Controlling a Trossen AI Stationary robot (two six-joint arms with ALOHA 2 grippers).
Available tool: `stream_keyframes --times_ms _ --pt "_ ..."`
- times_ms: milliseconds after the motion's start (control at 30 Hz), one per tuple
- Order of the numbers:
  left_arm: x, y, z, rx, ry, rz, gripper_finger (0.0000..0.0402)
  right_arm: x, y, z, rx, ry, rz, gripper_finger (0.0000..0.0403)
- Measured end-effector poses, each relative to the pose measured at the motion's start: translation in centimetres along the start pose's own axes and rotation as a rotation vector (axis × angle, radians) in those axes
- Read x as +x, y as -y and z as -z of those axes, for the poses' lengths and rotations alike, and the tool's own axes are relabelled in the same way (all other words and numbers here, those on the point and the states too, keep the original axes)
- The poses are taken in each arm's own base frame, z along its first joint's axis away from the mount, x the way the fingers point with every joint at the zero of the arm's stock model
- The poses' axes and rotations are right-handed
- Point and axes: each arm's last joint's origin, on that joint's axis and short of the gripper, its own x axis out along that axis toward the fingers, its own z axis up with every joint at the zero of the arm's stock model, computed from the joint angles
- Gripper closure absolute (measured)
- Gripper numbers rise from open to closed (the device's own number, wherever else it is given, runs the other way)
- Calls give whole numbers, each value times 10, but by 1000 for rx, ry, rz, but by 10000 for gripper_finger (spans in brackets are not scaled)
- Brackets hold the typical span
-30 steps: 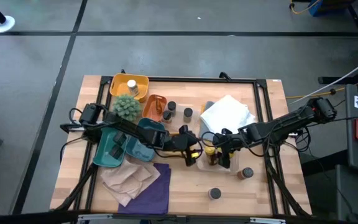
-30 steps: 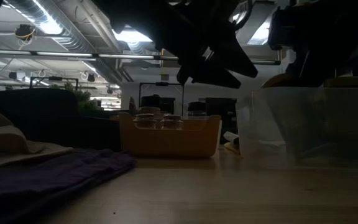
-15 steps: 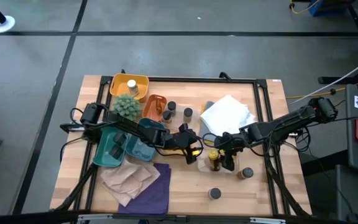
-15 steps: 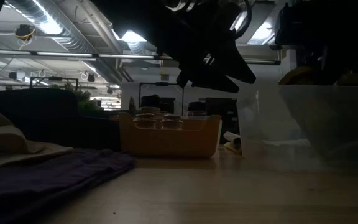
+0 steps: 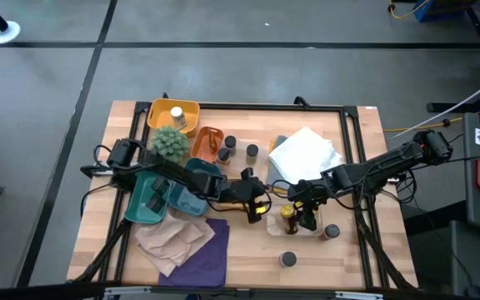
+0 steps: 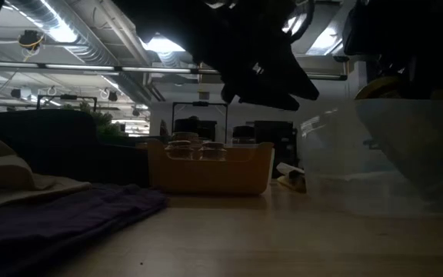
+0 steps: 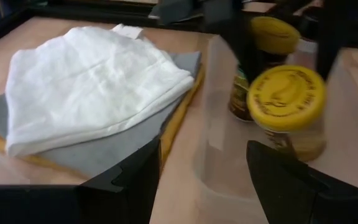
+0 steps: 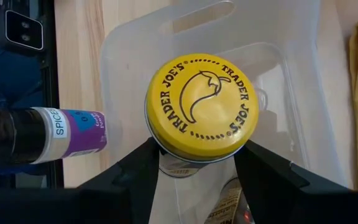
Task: Sort spices by type
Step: Put the yellow seasoning bottle into the bottom transparent bin
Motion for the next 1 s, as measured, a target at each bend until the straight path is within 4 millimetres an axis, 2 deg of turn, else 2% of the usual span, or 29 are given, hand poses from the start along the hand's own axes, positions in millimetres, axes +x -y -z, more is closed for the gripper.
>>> stream_keyframes --times_ms 267,433,1000 --pt "-1 9 -1 62 43 26 180 0 0 -1 -1 19 23 203" --pt "5 11 4 100 54 28 180 -1 0 -2 -2 27 25 203" --pt "10 7 6 202 53 13 180 -1 1 -8 -62 140 117 203"
